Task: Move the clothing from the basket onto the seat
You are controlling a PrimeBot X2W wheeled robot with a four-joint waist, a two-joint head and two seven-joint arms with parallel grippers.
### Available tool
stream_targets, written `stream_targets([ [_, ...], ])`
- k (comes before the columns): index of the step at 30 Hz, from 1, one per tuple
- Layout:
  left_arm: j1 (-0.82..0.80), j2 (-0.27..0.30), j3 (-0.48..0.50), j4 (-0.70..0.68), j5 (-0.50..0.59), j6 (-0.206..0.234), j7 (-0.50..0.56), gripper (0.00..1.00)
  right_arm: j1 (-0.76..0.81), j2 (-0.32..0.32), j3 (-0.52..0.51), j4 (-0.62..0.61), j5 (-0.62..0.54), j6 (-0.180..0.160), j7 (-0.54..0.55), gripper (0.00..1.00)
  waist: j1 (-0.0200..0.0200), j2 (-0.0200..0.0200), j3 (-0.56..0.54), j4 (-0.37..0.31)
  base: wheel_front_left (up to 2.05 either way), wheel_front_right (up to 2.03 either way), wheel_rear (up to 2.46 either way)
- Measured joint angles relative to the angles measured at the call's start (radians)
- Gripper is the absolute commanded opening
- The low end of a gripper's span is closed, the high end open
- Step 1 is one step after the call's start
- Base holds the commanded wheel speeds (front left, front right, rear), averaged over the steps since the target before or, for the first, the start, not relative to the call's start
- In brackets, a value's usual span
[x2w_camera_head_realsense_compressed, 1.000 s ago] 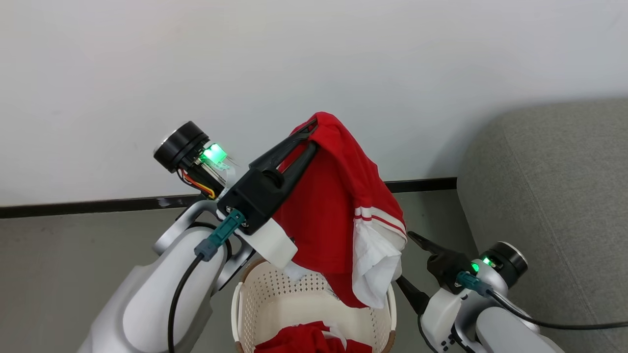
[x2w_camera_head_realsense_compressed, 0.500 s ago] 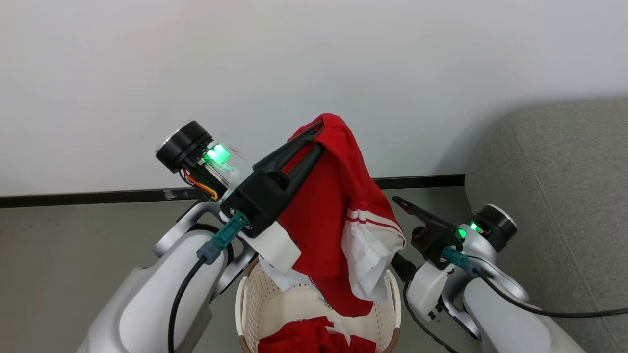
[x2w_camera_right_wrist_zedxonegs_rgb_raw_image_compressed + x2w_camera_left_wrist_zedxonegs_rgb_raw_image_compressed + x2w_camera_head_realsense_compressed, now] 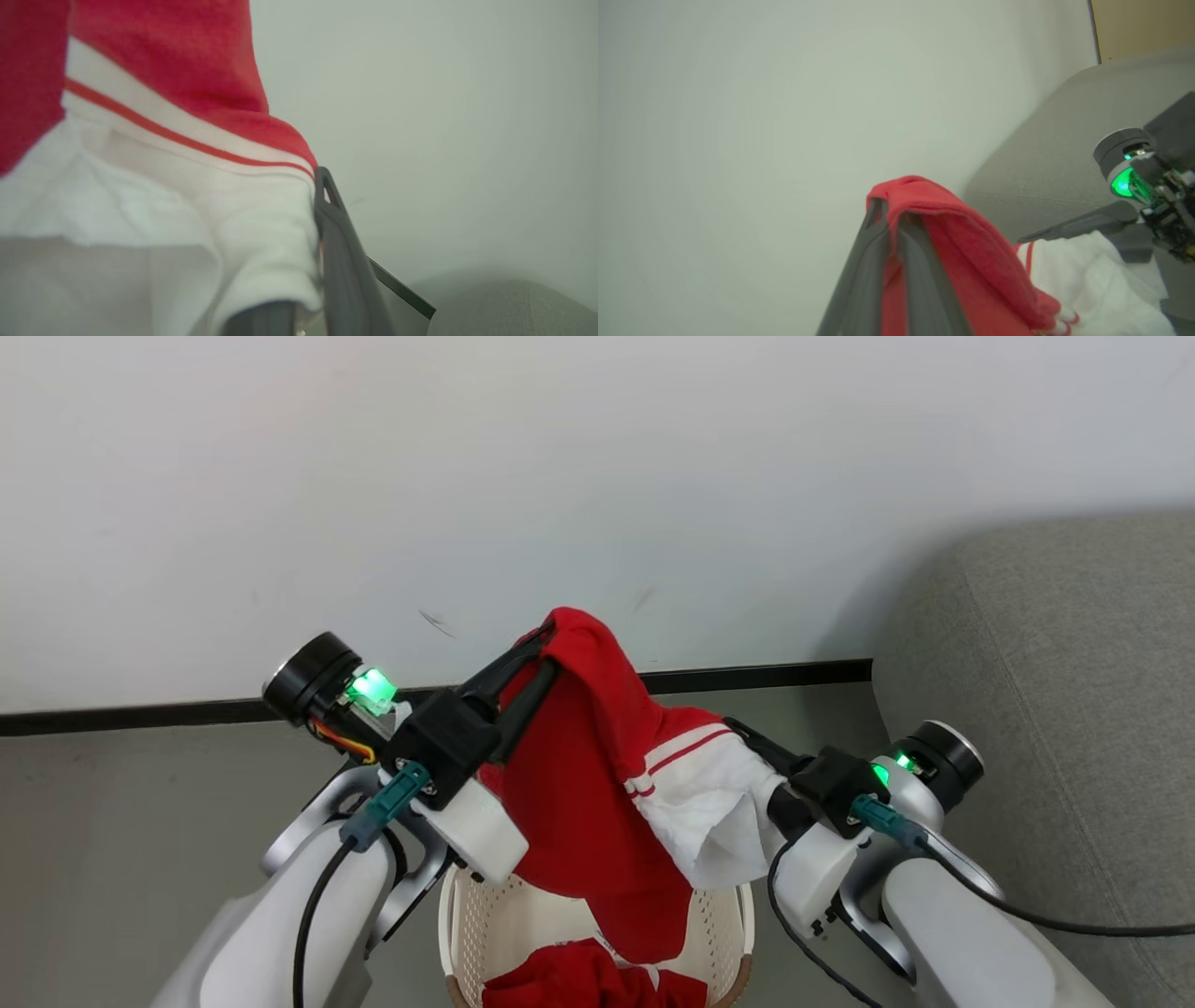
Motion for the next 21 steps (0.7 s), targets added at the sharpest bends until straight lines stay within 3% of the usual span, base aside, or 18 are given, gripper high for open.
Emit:
stream_targets([
  [14, 0.130, 0.010, 0.051, 0.088, -0.077, 0.027, -0.010, 0.00, 0.026, -0.023, -0.124, -0.054, 0.143, 0.000, 0.000, 0.00, 0.0000, 0.0000, -0.007, -0.046, 0.00, 0.00, 0.00],
  [16, 0.139, 0.007, 0.053, 0.097, -0.086, 0.027, -0.017, 0.43, 0.026, -0.024, -0.138, -0.061, 0.173, 0.000, 0.000, 0.00, 0.0001, -0.0001, -0.009, -0.054, 0.00, 0.00, 0.00],
  [17, 0.145, 0.006, 0.054, 0.099, -0.089, 0.027, -0.020, 0.77, 0.026, -0.025, -0.143, -0.064, 0.185, 0.000, 0.000, 0.00, 0.0001, 0.0000, -0.010, -0.058, 0.00, 0.00, 0.00],
  [18, 0.149, 0.004, 0.054, 0.101, -0.095, 0.027, -0.024, 1.00, 0.026, -0.026, -0.146, -0.067, 0.193, 0.000, 0.000, 0.00, 0.0000, 0.0000, -0.011, -0.062, 0.00, 0.00, 0.00],
  [21, 0.151, -0.009, 0.057, 0.107, -0.119, 0.027, -0.037, 1.00, 0.026, -0.034, -0.152, -0.074, 0.222, 0.000, 0.000, 0.00, 0.0000, 0.0000, -0.014, -0.075, 0.00, 0.00, 0.00],
])
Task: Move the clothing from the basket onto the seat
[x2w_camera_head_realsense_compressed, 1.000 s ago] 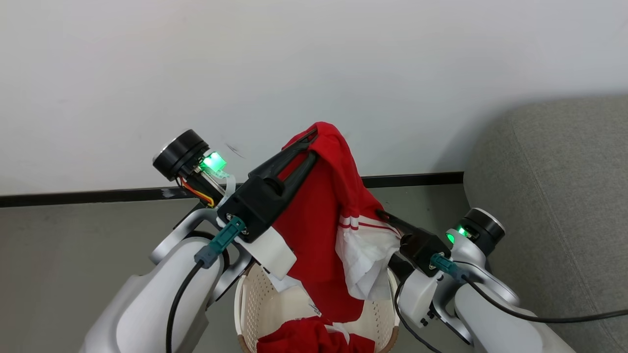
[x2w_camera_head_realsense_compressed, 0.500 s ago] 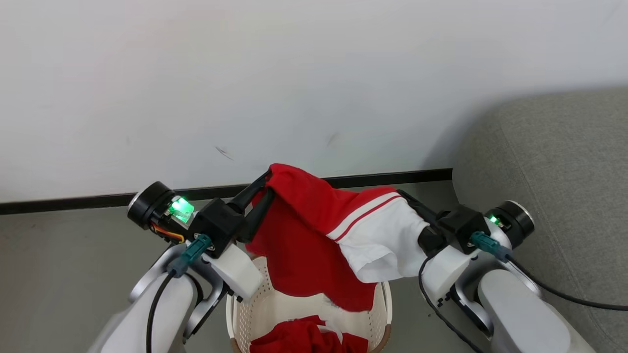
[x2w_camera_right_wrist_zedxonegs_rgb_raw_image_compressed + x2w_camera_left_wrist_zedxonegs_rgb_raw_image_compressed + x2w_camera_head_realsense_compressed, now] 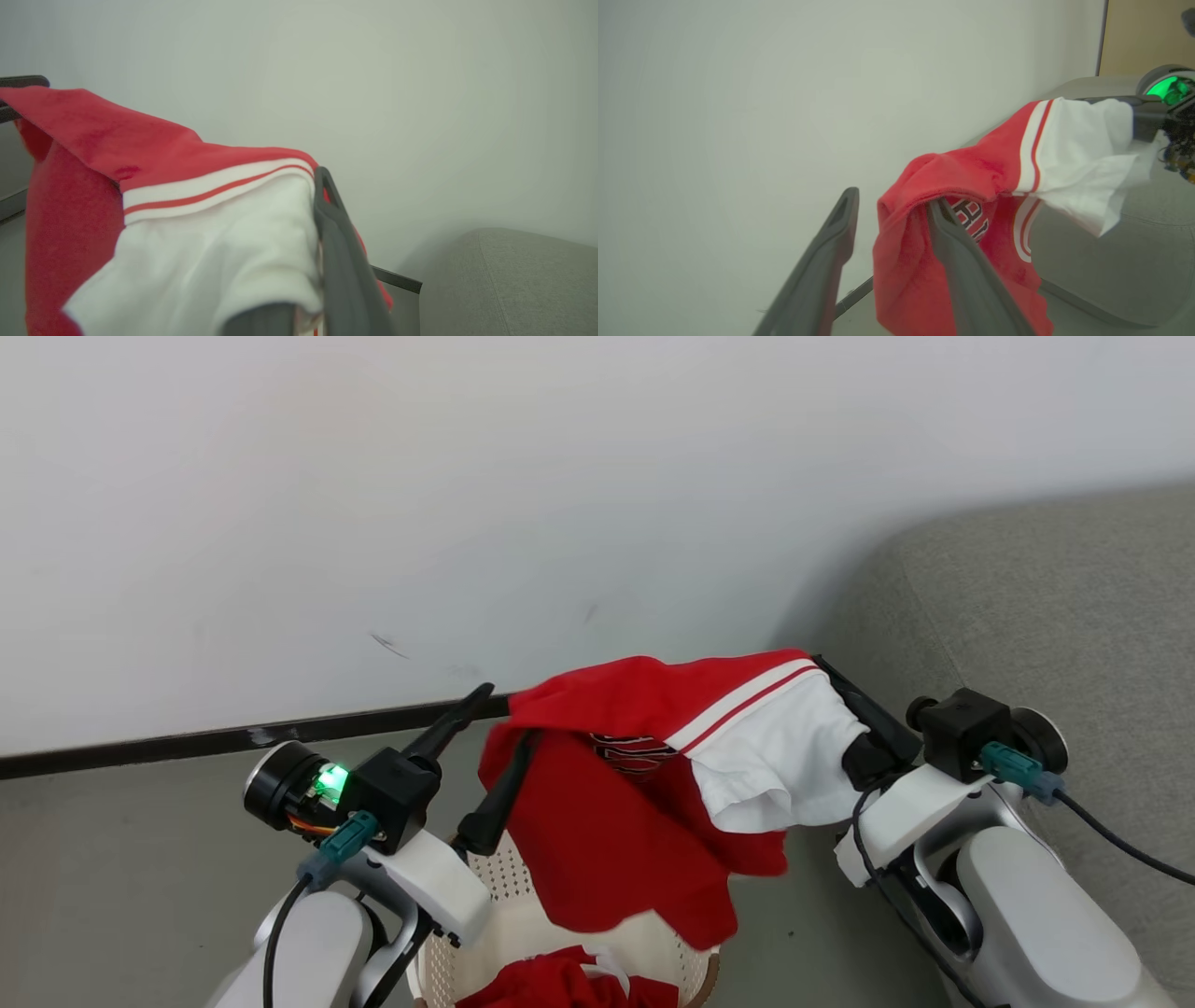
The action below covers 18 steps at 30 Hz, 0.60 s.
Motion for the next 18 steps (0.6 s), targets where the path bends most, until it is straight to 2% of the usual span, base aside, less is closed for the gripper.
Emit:
stream_targets([
  [11, 0.029, -0.013, 0.023, 0.020, -0.039, 0.000, -0.027, 1.00, 0.000, -0.064, -0.044, -0.034, 0.056, 0.000, 0.000, 0.00, 0.0000, 0.0000, -0.008, -0.045, 0.00, 0.00, 0.00],
  [18, 0.040, -0.029, 0.018, 0.028, -0.062, -0.002, -0.035, 1.00, 0.020, -0.118, -0.110, -0.067, 0.077, 0.000, 0.000, 0.00, 0.0000, 0.0000, -0.011, -0.079, 0.00, 0.00, 0.00],
])
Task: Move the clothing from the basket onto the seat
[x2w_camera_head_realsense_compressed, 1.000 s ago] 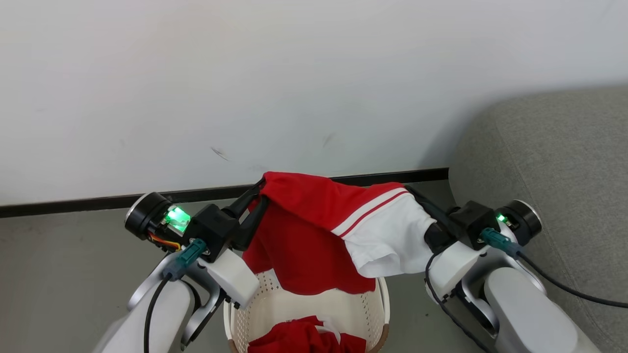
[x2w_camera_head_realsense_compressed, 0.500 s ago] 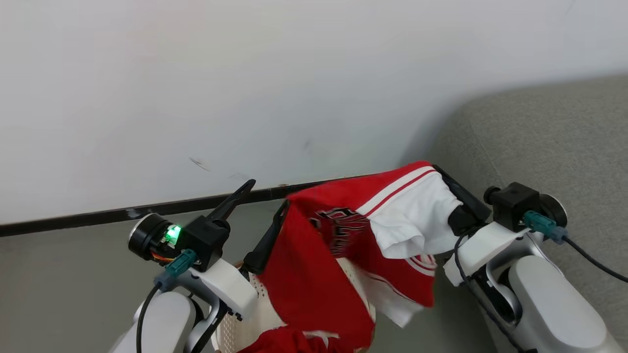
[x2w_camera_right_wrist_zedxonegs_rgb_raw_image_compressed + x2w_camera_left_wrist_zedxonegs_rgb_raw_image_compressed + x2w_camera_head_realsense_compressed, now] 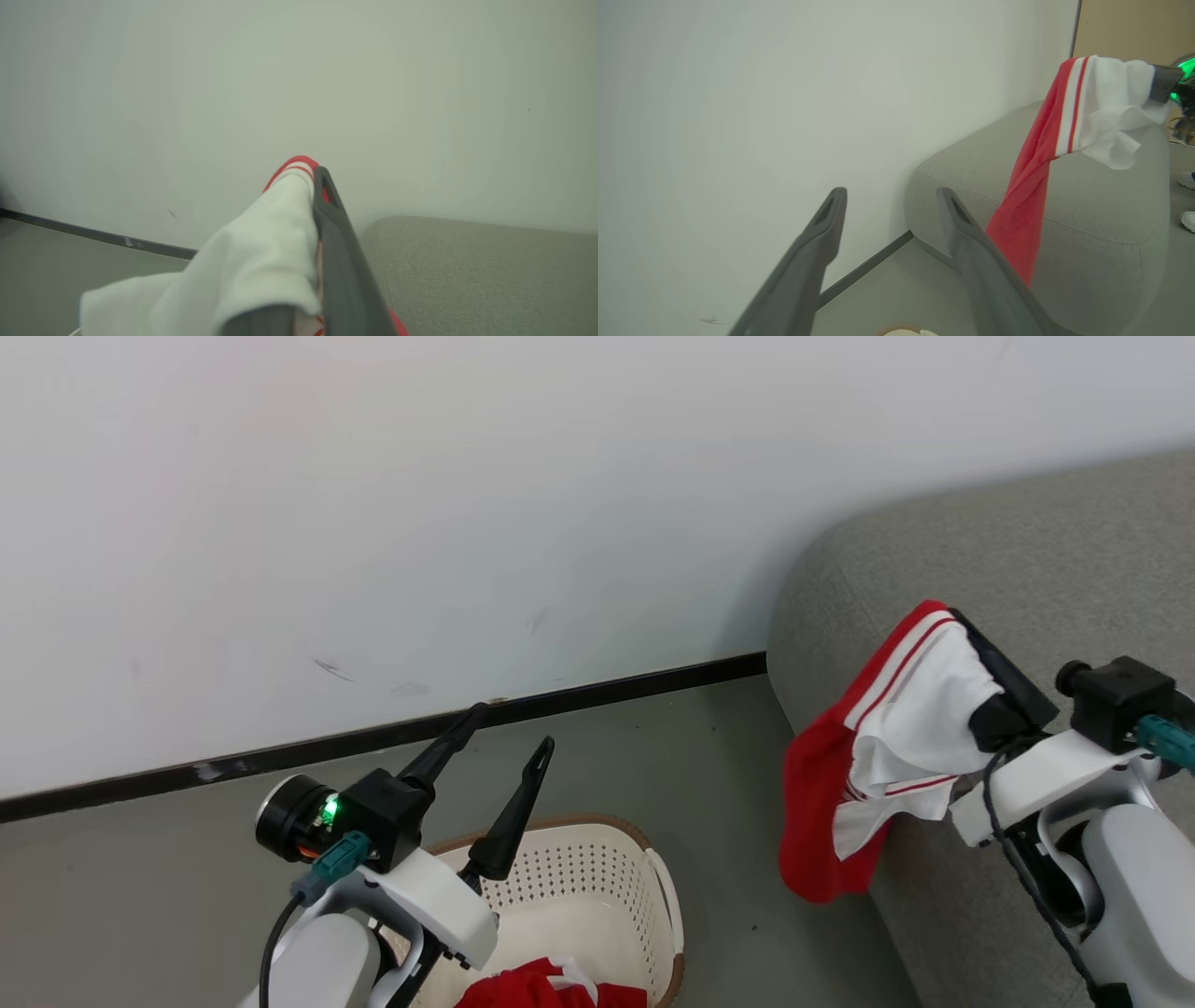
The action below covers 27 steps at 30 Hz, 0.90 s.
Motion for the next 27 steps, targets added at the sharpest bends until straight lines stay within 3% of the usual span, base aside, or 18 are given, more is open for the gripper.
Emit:
stream_targets([
  [9, 0.020, -0.021, -0.022, 0.005, -0.022, -0.005, -0.008, 1.00, 0.030, -0.041, -0.095, -0.070, 0.032, 0.000, 0.005, 0.00, 0.0000, 0.0000, 0.000, -0.050, 0.00, 0.00, 0.00],
  [27, 0.040, -0.041, -0.086, 0.000, -0.036, -0.019, -0.019, 1.00, 0.117, -0.074, -0.175, -0.206, 0.041, 0.000, 0.060, 0.00, 0.0000, 0.0000, 0.014, -0.163, 0.00, 0.00, 0.00],
])
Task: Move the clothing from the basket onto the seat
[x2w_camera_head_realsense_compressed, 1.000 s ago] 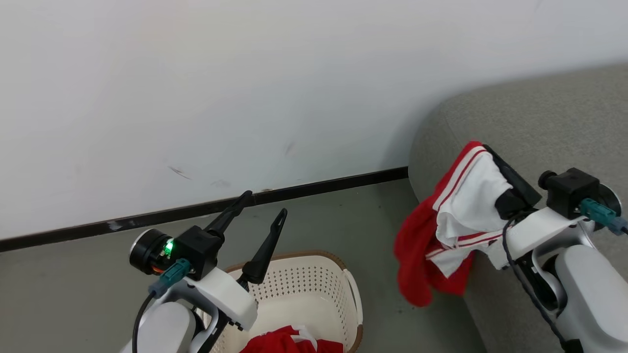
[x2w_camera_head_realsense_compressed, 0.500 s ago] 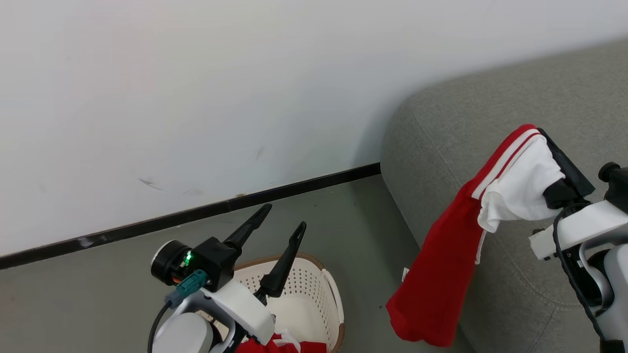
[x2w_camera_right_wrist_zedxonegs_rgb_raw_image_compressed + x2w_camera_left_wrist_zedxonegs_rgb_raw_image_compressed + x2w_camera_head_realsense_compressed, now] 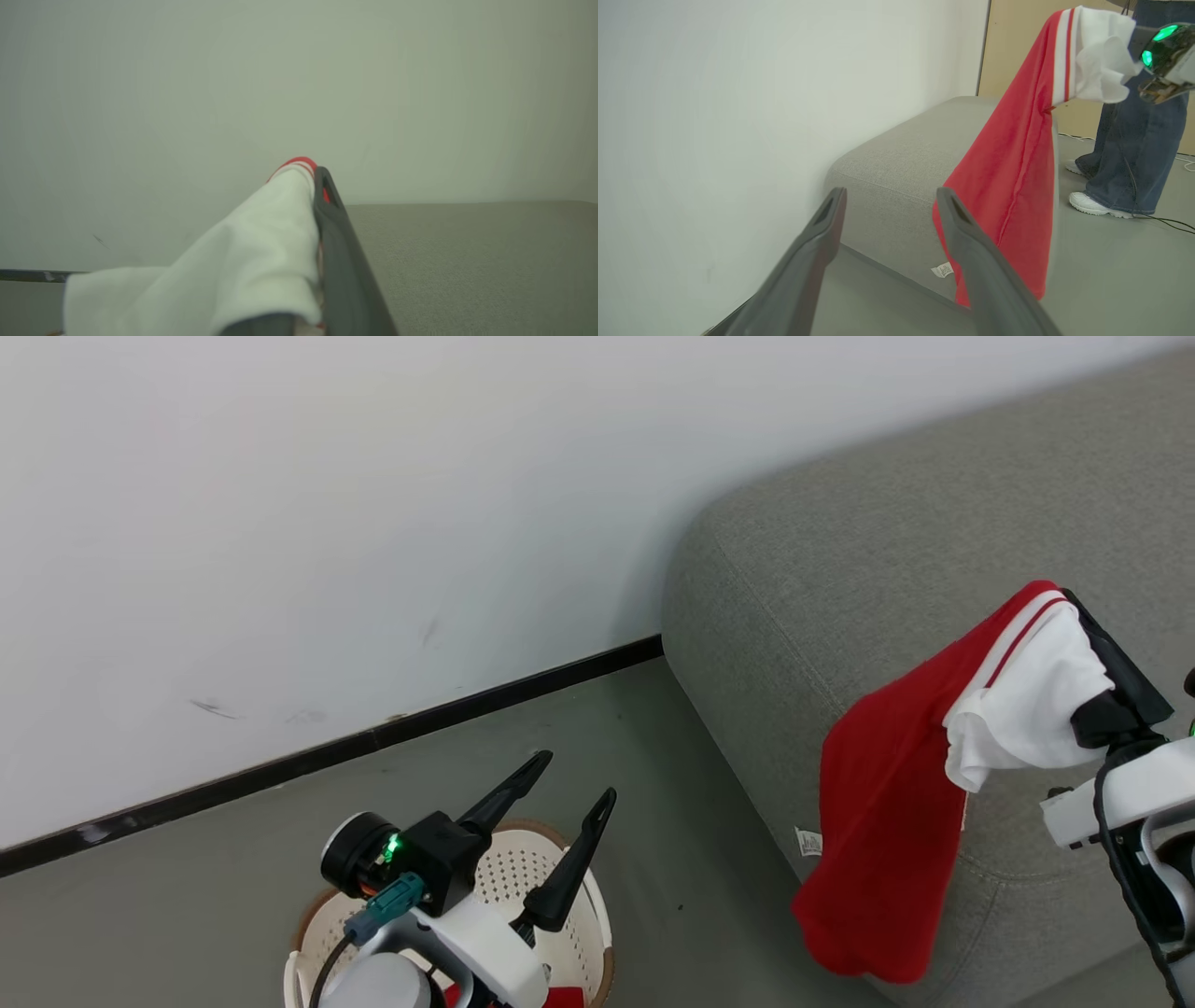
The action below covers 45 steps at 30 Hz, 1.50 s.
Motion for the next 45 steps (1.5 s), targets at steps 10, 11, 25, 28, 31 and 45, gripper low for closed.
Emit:
stream_targets([
  [10, 0.000, 0.000, -0.003, -0.016, 0.000, 0.000, -0.009, 1.00, 0.023, 0.025, 0.000, -0.024, 0.082, 0.000, 0.030, 0.00, 0.0000, 0.0000, 0.018, -0.057, 0.00, 0.00, 0.00],
  [11, 0.000, 0.000, -0.002, -0.019, 0.000, 0.000, -0.009, 1.00, 0.020, 0.032, 0.002, -0.022, 0.098, 0.000, 0.032, 0.00, 0.0000, 0.0000, 0.021, -0.061, 0.00, 0.00, 0.00],
  [25, -0.001, 0.029, 0.017, -0.086, 0.022, 0.019, 0.002, 1.00, -0.419, 0.043, -0.034, 0.049, 0.243, 0.000, 0.162, 0.00, 0.0000, 0.0000, 0.107, -0.071, 0.00, 0.00, 0.00],
  [28, -0.006, 0.035, 0.025, -0.108, 0.030, 0.027, 0.009, 1.00, -0.524, 0.031, -0.087, 0.092, 0.257, 0.000, 0.190, 0.00, 0.0000, 0.0000, 0.127, -0.065, 0.00, 0.00, 0.00],
  [31, -0.011, 0.041, 0.033, -0.127, 0.032, 0.030, 0.012, 1.00, -0.618, 0.014, -0.140, 0.139, 0.267, 0.000, 0.222, 0.00, 0.0000, 0.0000, 0.147, -0.058, 0.00, 0.00, 0.00],
  [45, -0.026, 0.081, 0.028, -0.188, 0.056, 0.037, 0.060, 1.00, -0.832, -0.186, -0.336, 0.336, 0.191, 0.000, 0.283, 0.00, 0.0001, 0.0000, 0.247, -0.012, 0.00, 0.00, 0.00],
])
